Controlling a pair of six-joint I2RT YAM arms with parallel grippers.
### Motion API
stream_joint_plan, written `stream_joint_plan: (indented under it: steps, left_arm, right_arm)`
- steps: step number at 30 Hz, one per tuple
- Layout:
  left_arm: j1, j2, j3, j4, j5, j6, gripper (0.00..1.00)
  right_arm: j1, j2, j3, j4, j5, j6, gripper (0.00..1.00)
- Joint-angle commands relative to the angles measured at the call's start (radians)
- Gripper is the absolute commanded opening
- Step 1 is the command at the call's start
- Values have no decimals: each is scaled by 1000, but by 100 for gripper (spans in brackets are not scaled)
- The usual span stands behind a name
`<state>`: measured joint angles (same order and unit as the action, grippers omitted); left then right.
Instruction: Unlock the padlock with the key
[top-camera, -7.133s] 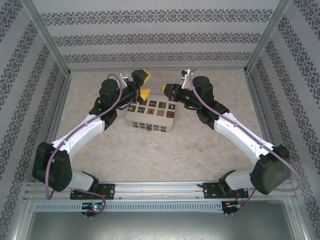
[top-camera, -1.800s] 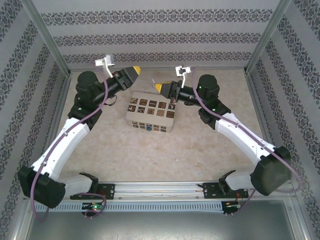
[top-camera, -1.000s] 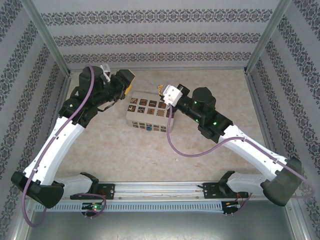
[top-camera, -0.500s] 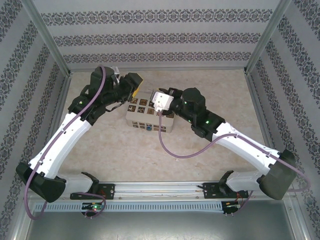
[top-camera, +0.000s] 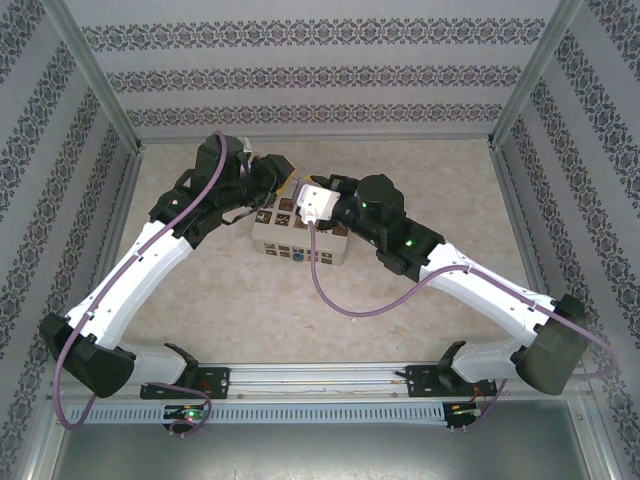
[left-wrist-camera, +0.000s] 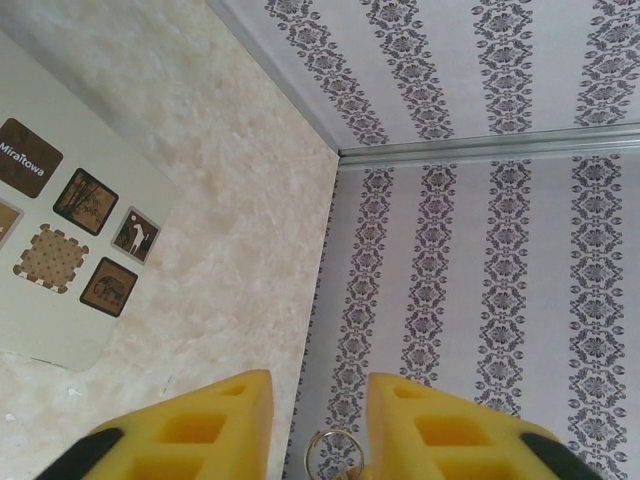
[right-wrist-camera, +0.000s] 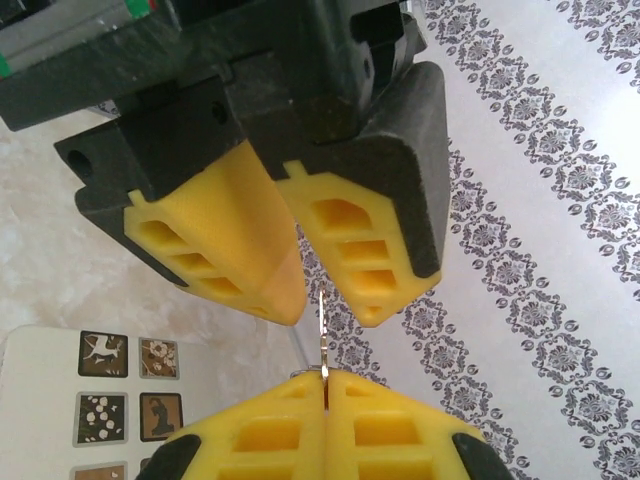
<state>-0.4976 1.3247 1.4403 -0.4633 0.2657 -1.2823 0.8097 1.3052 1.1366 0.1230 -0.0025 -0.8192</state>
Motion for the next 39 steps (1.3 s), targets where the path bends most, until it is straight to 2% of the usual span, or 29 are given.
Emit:
stream_joint_plan:
  steps: [1, 11, 16, 19, 23, 27, 31, 35, 39]
  left_arm:
    - [-13, -9, -1, 21, -5, -84, 26]
    - [-13, -13, -12, 40, -3, -77, 5]
    - [-13, -23, -17, 45, -22, -64, 0]
    - [-13, -30, -18, 49, -38, -44, 0]
    - [-13, -37, -21, 60, -66, 17, 0]
    - [-5, -63, -50, 85, -114, 169, 0]
    - [16, -133, -168, 223, -91, 368, 0]
    - [51, -219, -302, 436, 27, 522, 0]
    - [106, -231, -311, 474, 204, 582, 0]
  right_arm:
    - [13, 0, 25, 17, 27, -11, 0]
    - [22, 3, 24, 17, 50, 18, 0]
    - [22, 0, 27, 7, 48, 47, 3]
    - [20, -6, 28, -4, 40, 69, 10]
    - [6, -26, 22, -16, 4, 140, 31]
    - [-59, -75, 12, -37, -126, 321, 48]
    - [-184, -128, -16, -20, -385, 610, 65]
    - [-307, -139, -51, 32, -586, 885, 70]
    - [-379, -122, -69, 103, -728, 1131, 70]
